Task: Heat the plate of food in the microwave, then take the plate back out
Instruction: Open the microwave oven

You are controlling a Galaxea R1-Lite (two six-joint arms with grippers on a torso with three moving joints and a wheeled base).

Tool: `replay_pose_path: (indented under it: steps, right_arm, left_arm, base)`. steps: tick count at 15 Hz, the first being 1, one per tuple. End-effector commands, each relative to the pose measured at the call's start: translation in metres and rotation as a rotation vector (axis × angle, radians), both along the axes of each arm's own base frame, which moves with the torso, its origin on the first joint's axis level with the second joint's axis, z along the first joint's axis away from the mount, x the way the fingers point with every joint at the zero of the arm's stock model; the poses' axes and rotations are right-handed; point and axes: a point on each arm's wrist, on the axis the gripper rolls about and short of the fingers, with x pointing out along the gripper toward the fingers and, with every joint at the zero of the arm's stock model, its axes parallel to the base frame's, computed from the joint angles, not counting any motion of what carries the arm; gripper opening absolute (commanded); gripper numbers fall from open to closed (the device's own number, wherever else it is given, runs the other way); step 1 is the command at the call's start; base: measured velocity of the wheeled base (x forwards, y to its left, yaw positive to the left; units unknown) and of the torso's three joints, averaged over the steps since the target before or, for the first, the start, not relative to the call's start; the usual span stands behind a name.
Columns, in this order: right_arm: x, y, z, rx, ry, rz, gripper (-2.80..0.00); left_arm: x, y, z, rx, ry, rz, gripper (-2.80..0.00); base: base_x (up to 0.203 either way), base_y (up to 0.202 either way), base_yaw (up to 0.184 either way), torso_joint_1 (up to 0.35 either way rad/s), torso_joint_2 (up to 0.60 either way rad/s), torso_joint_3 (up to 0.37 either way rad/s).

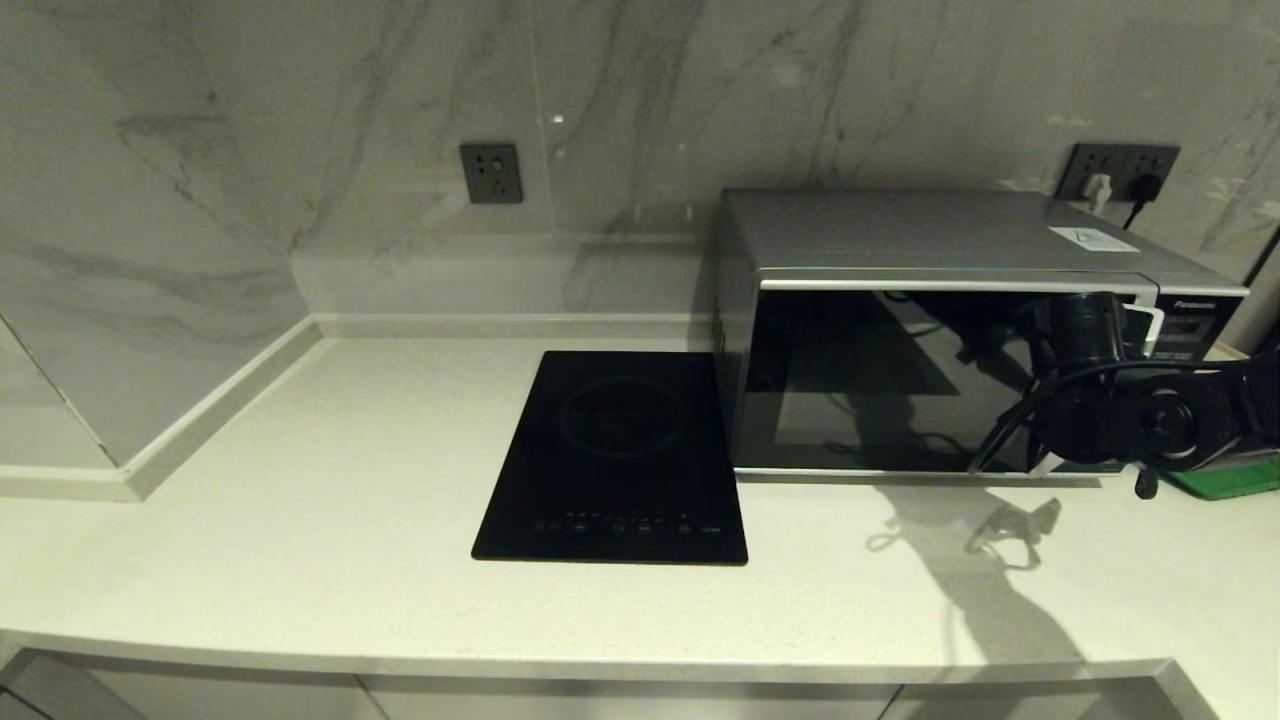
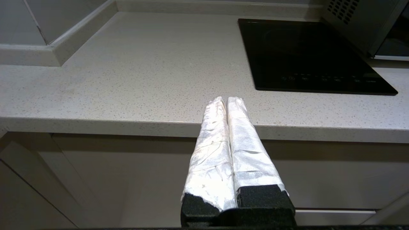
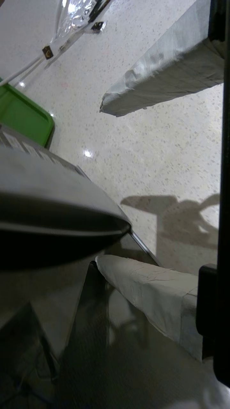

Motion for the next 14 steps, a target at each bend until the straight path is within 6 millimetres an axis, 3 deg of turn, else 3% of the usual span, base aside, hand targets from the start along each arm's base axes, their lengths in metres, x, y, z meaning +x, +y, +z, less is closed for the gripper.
replay_pose_path:
  steps: [1,14]
  right_arm:
    - [0.004,-0.006,-0.005,-0.001,0.003,-0.022,0.00]
    - [0.001,-0.023,0.003,-0.002,-0.022,-0.074,0.00]
  left_arm:
    - [0.000,0.000,0.000,-0.001,-0.002,0.001,-2.80]
    - [0.000,0.000,0.000,0.000,-0.001,0.001,-2.80]
  base:
    - [0.000,0.000,0.000,0.000,0.00,0.000]
    - [0.000,0.000,0.000,0.000,0.00,0.000]
